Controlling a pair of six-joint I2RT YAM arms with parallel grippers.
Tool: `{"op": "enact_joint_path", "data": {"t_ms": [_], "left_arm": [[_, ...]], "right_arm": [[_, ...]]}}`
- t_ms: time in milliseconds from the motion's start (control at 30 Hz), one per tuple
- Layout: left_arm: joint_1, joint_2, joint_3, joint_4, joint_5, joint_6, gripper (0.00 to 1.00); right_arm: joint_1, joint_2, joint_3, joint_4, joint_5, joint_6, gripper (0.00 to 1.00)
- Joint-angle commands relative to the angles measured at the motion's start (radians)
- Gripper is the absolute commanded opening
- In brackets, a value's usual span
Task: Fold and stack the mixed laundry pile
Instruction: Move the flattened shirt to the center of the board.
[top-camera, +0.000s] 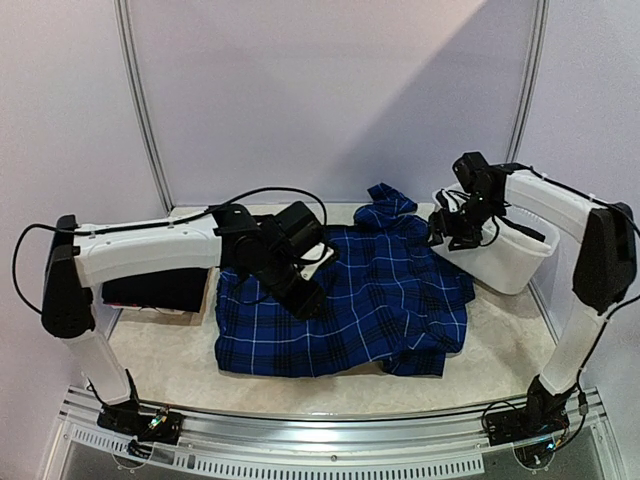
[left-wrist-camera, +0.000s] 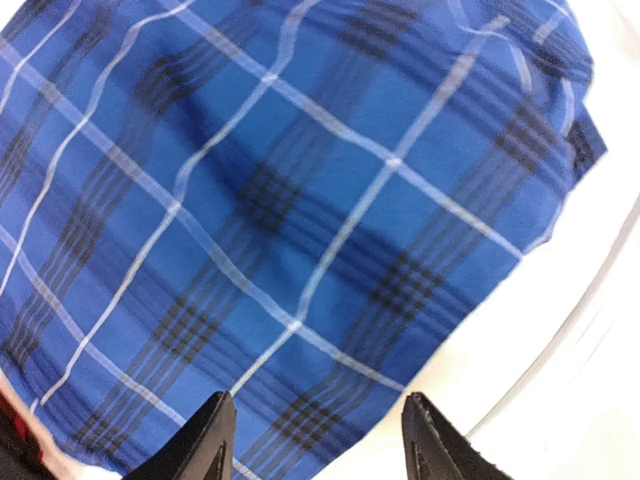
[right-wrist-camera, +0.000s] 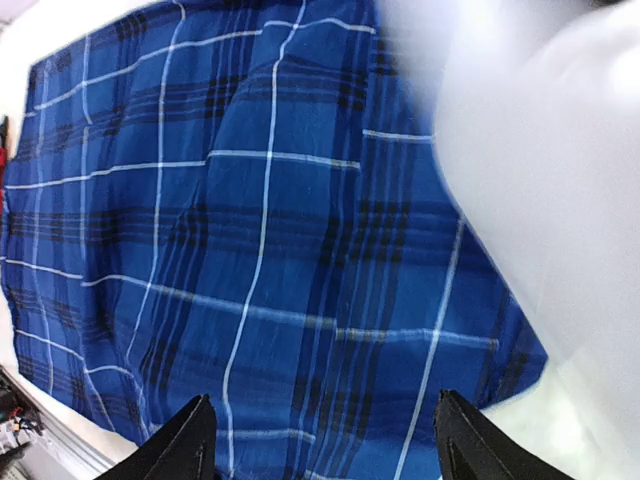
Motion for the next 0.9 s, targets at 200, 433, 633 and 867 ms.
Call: {"op": "enact_joint_path", "data": {"t_ms": [200,433,633,867], "left_arm": [[-0.044,0.147,0.149,-0.015,-0.005,0.027,0.54],[-0.044,0.093,0.072,0.001,-0.026,-0.012,0.53],[-0.002,0.102,-0.018,0.030,-0.089,-0.093,0.52],[0.103,0.123,-0.130,0.055,-0.090,-0.169,0.51]], "right_arm": [[-0.009,-0.099,-0.113,0.147,-0.038,0.056,0.76],[-0.008,-0.095,-0.160,0.157,-0.064,0.069,0.73],[-0.005,-0.003,-0.079,0.124,0.056,0.011,0.72],[-0.006,0.146,0.059,0.089,0.316,-0.064,0.71]]}}
